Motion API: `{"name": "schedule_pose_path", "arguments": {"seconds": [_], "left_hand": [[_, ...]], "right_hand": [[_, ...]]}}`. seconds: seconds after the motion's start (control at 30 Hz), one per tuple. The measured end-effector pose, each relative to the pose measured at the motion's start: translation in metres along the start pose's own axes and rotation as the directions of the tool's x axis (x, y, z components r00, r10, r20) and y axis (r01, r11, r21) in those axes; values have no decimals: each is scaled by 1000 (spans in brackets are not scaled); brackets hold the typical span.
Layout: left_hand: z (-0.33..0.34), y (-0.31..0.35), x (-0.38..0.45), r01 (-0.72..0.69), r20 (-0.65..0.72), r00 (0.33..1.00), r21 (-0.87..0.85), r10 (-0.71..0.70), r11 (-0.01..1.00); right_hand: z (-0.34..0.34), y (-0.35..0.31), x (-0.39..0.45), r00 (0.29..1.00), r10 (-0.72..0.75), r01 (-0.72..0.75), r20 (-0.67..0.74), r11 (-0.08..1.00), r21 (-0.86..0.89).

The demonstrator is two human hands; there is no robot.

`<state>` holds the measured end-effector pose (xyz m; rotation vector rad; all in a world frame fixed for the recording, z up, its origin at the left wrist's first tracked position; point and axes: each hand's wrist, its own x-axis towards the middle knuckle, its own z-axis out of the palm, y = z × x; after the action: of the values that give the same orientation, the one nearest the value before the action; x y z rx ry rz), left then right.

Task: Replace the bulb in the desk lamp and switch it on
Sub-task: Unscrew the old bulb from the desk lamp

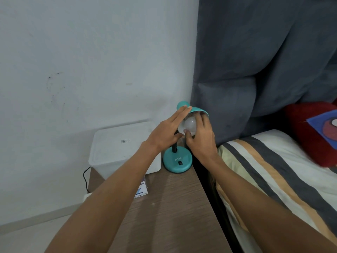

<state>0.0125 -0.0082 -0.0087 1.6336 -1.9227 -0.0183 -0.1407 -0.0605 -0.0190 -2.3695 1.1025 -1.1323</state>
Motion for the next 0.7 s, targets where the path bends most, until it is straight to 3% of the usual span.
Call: {"name": "schedule_pose_path", "arguments": {"seconds": [0.1,0.2,0.27,0.37,0.43,0.57,0.7], "left_hand": [[1,1,0,6,4,1000,-5,-6,1000],[1,0,0,12,5,1000,0,-12,1000],[1,-1,0,5,5,1000,2,-5,1000],[1,-1,0,7,8,1000,5,-7,1000],[2,0,0,4,8,1000,9,-4,1000],[2,0,0,5,-5,1000,11,-5,1000],[1,0,-1,2,-7,1000,16,-2,1000]], "right_hand": [[-1,-2,4,992,126,-126,13,991,35],[-5,-1,5,999,-12,16,38,995,-95],[-4,0,3,999,-32,34,32,996,-82],[-2,-3,1,997,82,-82,8,996,16],[-2,-5,4,991,127,-127,33,992,-7],[-6,-6,4,999,-31,38,41,985,-170],[-4,-5,3,996,84,-84,36,996,2]]}}
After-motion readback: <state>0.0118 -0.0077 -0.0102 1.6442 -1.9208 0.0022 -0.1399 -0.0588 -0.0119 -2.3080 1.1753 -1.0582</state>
